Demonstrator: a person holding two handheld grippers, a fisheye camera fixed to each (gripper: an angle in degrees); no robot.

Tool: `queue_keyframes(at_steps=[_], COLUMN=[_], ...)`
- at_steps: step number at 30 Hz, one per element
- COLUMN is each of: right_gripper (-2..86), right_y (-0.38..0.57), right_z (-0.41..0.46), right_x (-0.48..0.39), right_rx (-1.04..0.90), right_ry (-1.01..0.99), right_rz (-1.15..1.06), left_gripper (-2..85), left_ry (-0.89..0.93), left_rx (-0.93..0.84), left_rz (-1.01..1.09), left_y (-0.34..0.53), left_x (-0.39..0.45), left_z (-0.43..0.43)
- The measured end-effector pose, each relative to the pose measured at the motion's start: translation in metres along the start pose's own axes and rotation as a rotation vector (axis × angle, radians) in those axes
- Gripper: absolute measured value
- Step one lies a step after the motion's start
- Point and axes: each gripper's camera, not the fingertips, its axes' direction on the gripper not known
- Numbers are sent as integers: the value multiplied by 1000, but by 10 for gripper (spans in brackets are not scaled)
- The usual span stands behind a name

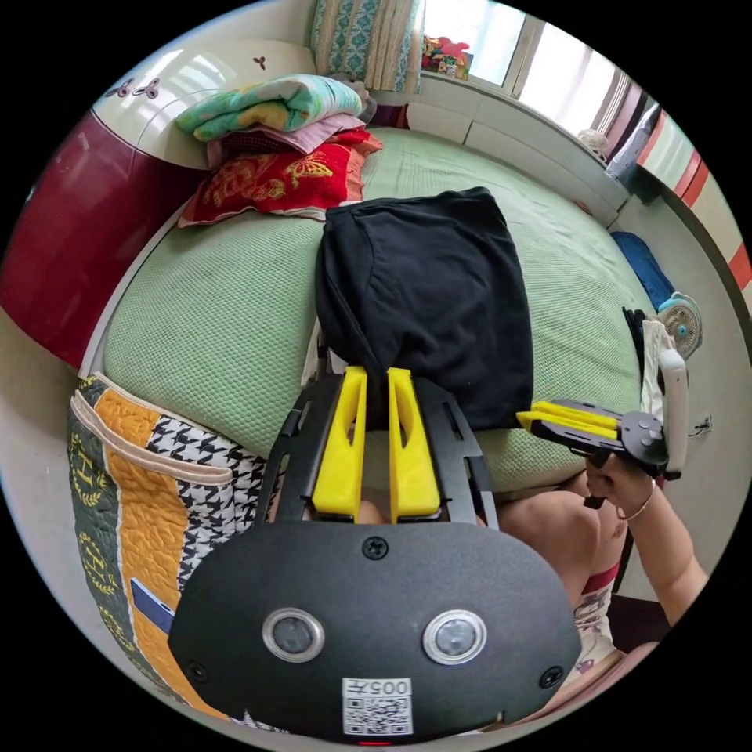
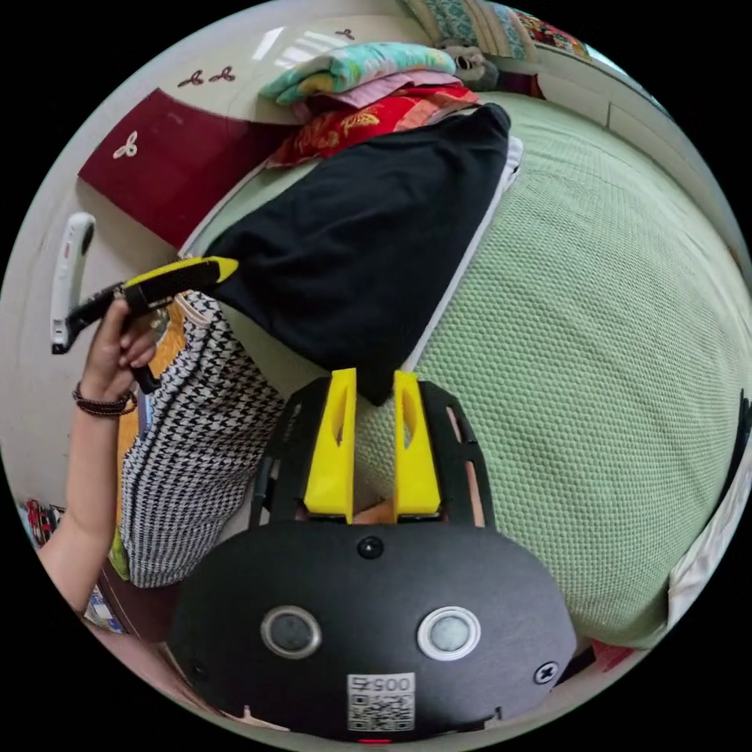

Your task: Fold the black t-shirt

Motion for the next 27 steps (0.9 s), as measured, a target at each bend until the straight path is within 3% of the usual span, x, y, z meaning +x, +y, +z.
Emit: queue_keyframes(at_steps=[2, 7, 12, 18, 23, 27], right_gripper=[7, -12, -12, 40, 68, 73], right_y=[0, 18, 21, 44, 95, 136], right_z=[-8, -18, 22, -4, -45, -74], right_x=[-10, -12, 15, 14, 46, 79], right_rx=[31, 72, -11, 17, 91, 140], right_ry=[24, 110, 51, 92, 129, 192], right_rz=[-15, -24, 98, -11, 15, 83], left_gripper=[58, 52, 48, 8, -5, -6], left_ry=[8, -44, -64, -221, -120, -83], left_rx=[19, -23, -87, -83, -60, -31], left_rz=[-3, -20, -74, -102, -69, 75], left_y=[1, 12, 26, 43, 61, 62], left_x=[3, 5, 11, 27, 66, 147], left_z=[-5, 12, 48, 45, 52, 64])
